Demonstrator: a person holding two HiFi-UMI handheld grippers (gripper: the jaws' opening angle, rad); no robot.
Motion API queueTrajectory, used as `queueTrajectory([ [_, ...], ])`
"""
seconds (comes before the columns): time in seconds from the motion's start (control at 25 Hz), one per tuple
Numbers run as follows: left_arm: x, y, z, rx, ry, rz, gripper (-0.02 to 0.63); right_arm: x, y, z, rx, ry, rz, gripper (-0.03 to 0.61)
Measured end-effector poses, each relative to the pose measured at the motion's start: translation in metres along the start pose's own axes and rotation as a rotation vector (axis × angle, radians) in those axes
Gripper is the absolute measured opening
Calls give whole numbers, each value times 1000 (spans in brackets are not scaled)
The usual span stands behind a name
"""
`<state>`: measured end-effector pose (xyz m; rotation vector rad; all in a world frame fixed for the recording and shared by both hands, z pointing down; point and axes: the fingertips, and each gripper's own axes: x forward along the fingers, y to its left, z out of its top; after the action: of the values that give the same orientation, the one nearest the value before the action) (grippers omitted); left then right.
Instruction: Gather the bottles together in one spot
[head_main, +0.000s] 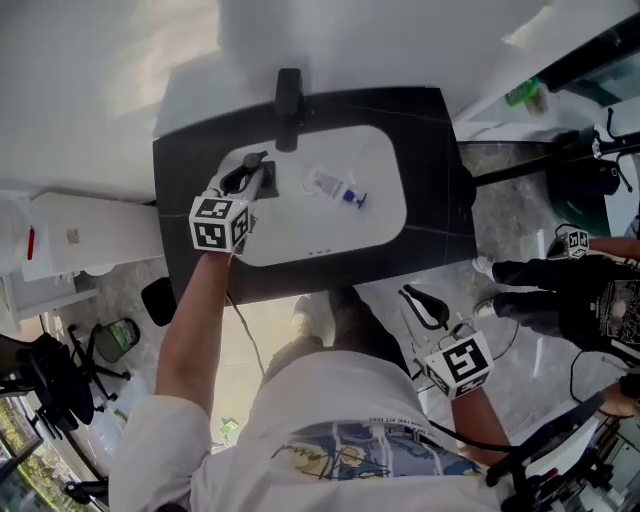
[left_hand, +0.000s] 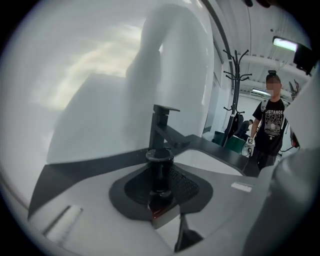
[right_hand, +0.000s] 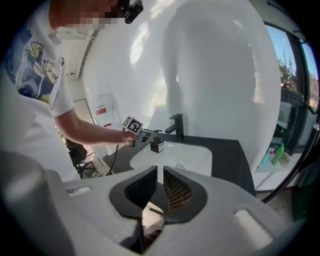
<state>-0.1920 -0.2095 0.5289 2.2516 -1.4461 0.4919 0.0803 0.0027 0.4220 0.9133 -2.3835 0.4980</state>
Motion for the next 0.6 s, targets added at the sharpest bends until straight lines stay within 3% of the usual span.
queueTrajectory([
  [0.16, 1, 29, 41, 25, -58, 46, 86, -3, -1, 1, -8, -15, -7, 38],
  [0.6, 42, 67, 82, 43, -111, 126, 86, -18, -25, -10, 22, 21, -41, 38],
])
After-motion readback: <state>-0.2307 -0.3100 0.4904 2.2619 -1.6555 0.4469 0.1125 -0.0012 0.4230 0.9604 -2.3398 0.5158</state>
